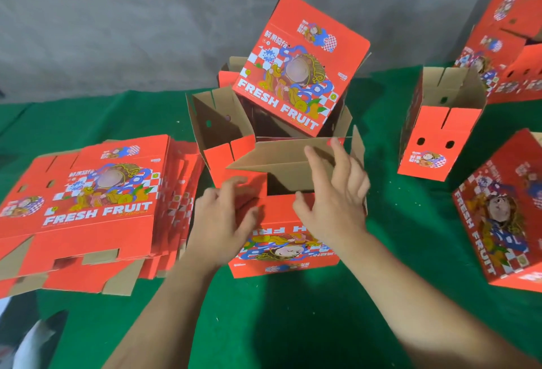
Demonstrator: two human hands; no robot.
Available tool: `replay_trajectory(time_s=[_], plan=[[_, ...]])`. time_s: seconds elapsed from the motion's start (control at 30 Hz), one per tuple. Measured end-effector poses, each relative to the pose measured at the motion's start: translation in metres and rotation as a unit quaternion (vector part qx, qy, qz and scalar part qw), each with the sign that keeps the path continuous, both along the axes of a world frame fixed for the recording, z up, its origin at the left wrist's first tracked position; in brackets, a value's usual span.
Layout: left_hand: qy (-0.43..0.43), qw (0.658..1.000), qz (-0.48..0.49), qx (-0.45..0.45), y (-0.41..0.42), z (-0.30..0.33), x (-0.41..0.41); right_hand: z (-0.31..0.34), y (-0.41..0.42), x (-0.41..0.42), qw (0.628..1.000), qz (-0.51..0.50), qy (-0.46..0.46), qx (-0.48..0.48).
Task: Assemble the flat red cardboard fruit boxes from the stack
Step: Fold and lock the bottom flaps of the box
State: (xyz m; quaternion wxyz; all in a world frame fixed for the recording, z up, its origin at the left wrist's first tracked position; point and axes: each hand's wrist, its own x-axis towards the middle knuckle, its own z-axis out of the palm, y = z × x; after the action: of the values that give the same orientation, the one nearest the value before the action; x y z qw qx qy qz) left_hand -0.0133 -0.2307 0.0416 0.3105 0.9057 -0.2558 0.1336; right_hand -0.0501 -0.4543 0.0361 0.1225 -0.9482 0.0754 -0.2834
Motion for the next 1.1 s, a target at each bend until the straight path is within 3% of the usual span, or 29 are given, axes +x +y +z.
replay_trajectory(time_s=[0.1,0.17,0.23,0.4,0.53,0.63,0.73,0.8,0.87,0.93,1.03,1.1], plan=[[0.033,0.978,0.021,0.207,-0.009,0.015,0.023,-0.008,-0.003,-0.012,0.992,-0.039,-0.113,0.038],[0.056,0.971,0.034,0.23,-0.02,0.018,0.038,-0.011,-0.005,-0.018,0.989,-0.077,-0.107,0.062],[0.076,0.972,0.056,0.217,-0.029,0.02,0.048,-0.013,-0.007,-0.024,0.99,-0.088,-0.083,0.07],[0.069,0.976,0.127,0.16,-0.028,0.015,0.056,-0.011,-0.02,-0.031,0.988,-0.008,-0.07,0.139],[0.153,0.984,0.062,-0.072,-0.019,0.016,0.054,-0.011,-0.033,-0.033,0.996,0.021,-0.046,0.076],[0.124,0.986,0.112,0.009,-0.023,0.007,0.046,-0.005,-0.044,-0.028,0.993,0.037,-0.019,0.109],[0.184,0.971,0.132,0.076,-0.022,0.005,0.046,0.006,-0.051,-0.015,0.96,0.006,-0.01,0.278],[0.24,0.963,0.105,0.063,-0.02,0.005,0.05,0.011,-0.056,-0.007,0.955,-0.008,0.131,0.267],[0.233,0.959,0.105,0.121,-0.025,0.003,0.046,0.01,-0.058,-0.003,0.929,0.004,0.297,0.223],[0.203,0.954,0.122,0.181,-0.032,0.0,0.038,0.011,-0.052,-0.002,0.925,-0.033,0.333,0.181],[0.184,0.968,0.113,0.125,-0.031,-0.004,0.031,0.011,-0.041,-0.005,0.937,-0.089,0.32,0.111],[0.229,0.966,0.119,-0.032,-0.022,-0.002,0.031,0.008,-0.041,-0.011,0.945,-0.072,0.299,0.11]])
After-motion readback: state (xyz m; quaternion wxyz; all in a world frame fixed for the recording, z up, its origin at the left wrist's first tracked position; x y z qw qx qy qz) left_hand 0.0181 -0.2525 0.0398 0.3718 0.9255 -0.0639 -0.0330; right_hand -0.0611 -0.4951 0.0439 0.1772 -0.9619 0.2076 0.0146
